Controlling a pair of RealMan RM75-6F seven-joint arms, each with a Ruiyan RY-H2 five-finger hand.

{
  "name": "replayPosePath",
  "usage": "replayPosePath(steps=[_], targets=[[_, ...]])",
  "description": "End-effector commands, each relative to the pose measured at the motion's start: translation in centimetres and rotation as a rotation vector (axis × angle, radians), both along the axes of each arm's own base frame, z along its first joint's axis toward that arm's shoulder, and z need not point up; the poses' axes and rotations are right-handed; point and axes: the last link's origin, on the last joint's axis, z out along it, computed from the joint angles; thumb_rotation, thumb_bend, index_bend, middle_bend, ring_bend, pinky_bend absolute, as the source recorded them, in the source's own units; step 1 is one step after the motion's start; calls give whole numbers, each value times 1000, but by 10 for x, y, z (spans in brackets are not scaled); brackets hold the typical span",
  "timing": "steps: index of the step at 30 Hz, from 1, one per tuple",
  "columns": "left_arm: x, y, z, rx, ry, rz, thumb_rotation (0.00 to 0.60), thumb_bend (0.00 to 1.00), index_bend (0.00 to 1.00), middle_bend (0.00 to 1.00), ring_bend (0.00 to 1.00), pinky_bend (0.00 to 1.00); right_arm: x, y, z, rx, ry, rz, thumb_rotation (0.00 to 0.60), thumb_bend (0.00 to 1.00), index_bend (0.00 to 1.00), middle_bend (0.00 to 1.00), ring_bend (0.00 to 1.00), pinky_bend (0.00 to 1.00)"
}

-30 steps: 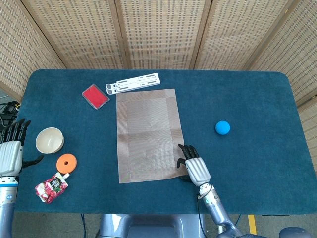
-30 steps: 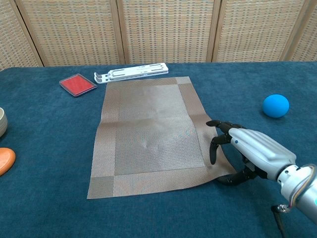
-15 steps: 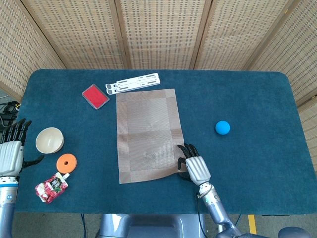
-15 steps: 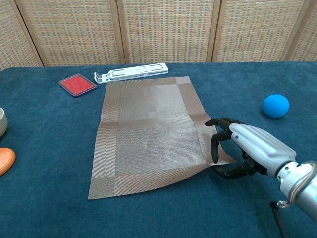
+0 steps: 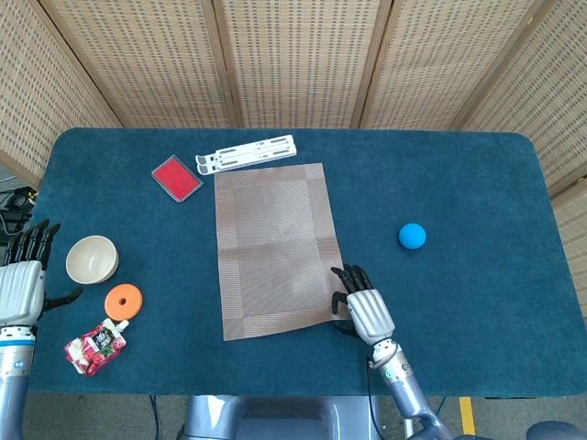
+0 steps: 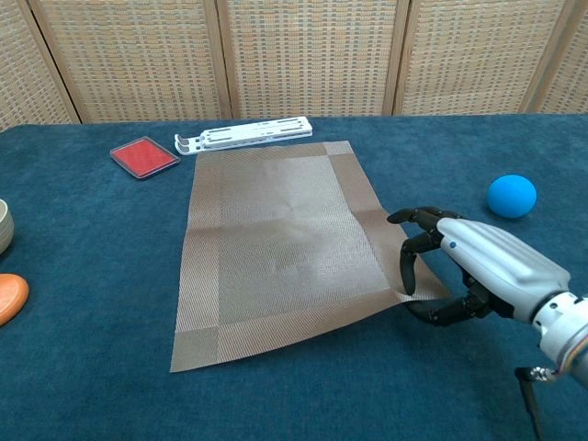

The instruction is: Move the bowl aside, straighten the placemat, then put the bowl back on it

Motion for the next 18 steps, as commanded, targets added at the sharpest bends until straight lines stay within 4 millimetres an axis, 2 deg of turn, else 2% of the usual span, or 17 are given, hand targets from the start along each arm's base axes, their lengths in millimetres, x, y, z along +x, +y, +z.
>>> replayPosePath(steps=[1, 13, 18], targets=[[0, 0, 0, 3, 0, -1, 600, 59, 56, 0, 0, 0, -7, 5, 11, -25, 21, 7, 600, 588, 676, 181, 0, 0], [5, -2, -6, -16, 21, -14, 600, 59, 56, 0, 0, 0, -64, 14, 74, -114, 133, -57, 600, 585, 695, 181, 0, 0], [8, -3, -9, -26, 30, -22, 600, 60, 56, 0, 0, 0, -95, 3, 104, -165, 262, -75, 600, 585, 699, 180, 0, 0]])
